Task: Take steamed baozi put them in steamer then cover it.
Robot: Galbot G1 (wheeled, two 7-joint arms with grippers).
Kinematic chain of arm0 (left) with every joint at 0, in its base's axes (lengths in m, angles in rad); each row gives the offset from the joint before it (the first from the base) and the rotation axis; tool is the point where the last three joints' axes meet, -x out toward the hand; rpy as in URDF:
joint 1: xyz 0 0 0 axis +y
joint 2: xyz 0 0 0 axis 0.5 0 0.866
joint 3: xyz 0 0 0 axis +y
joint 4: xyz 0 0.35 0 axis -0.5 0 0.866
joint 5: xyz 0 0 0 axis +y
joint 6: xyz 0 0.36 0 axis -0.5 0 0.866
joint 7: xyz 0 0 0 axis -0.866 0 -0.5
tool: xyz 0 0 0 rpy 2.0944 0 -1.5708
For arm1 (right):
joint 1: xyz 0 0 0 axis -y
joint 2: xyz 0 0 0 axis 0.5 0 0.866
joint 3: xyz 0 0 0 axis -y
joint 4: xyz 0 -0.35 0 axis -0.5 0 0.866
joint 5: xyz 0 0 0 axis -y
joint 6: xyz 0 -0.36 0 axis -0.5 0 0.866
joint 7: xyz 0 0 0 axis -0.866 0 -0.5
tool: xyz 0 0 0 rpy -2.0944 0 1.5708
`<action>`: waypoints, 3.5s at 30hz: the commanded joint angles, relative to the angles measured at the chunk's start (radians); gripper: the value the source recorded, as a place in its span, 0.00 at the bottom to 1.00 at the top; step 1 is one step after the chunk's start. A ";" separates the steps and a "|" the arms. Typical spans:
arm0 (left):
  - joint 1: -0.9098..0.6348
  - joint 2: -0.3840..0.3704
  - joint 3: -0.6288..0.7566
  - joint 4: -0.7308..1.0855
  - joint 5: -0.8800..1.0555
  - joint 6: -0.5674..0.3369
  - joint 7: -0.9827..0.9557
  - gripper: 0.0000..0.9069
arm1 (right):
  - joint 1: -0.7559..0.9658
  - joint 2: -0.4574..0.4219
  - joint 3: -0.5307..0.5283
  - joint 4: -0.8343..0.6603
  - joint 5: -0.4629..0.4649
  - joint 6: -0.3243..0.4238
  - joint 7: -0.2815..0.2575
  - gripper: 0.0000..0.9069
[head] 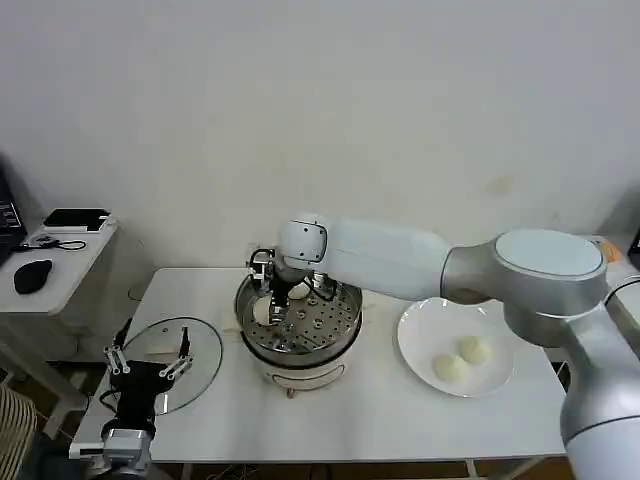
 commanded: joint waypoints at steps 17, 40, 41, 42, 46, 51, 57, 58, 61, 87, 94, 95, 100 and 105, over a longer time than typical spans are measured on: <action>-0.004 0.012 0.048 -0.006 0.012 0.012 0.006 1.00 | 0.255 -0.865 -0.075 0.524 -0.430 0.332 -0.282 1.00; 0.004 0.001 0.093 0.030 0.072 0.015 0.003 1.00 | -0.608 -1.074 0.468 0.484 -0.773 0.449 -0.306 1.00; 0.005 0.001 0.092 0.031 0.072 0.015 0.003 1.00 | -0.611 -1.065 0.467 0.477 -0.776 0.448 -0.304 1.00; 0.005 0.001 0.091 0.032 0.072 0.014 0.003 1.00 | -0.612 -1.056 0.466 0.470 -0.777 0.447 -0.303 1.00; 0.008 0.000 0.083 0.030 0.070 0.014 0.003 1.00 | -0.611 -1.002 0.462 0.426 -0.771 0.434 -0.290 1.00; 0.010 0.000 0.076 0.033 0.068 0.014 0.004 1.00 | -0.607 -0.940 0.465 0.375 -0.771 0.418 -0.272 1.00; 0.013 -0.001 0.067 0.034 0.066 0.013 0.004 1.00 | -0.603 -0.893 0.461 0.325 -0.774 0.412 -0.264 1.00; 0.013 -0.001 0.066 0.034 0.065 0.012 0.004 1.00 | -0.603 -0.881 0.460 0.314 -0.775 0.409 -0.263 1.00; 0.012 -0.003 0.066 0.036 0.066 0.013 0.003 1.00 | -0.601 -0.864 0.454 0.303 -0.775 0.400 -0.260 1.00; 0.012 -0.011 0.069 0.035 0.068 0.011 0.001 1.00 | -0.582 -0.817 0.453 0.262 -0.764 0.363 -0.281 0.60; 0.010 -0.007 0.069 0.035 0.066 0.010 0.002 1.00 | -0.457 -0.857 0.445 0.286 -0.735 0.399 -0.339 0.61; 0.009 -0.006 0.069 0.035 0.066 0.011 0.002 1.00 | -0.421 -0.859 0.439 0.285 -0.728 0.406 -0.348 0.61; 0.006 -0.004 0.075 0.034 0.066 0.010 0.002 1.00 | -0.195 -0.829 0.365 0.268 -0.660 0.432 -0.373 0.61; 0.004 -0.002 0.076 0.035 0.064 0.010 0.002 1.00 | 0.039 -0.738 0.255 0.242 -0.590 0.437 -0.382 0.61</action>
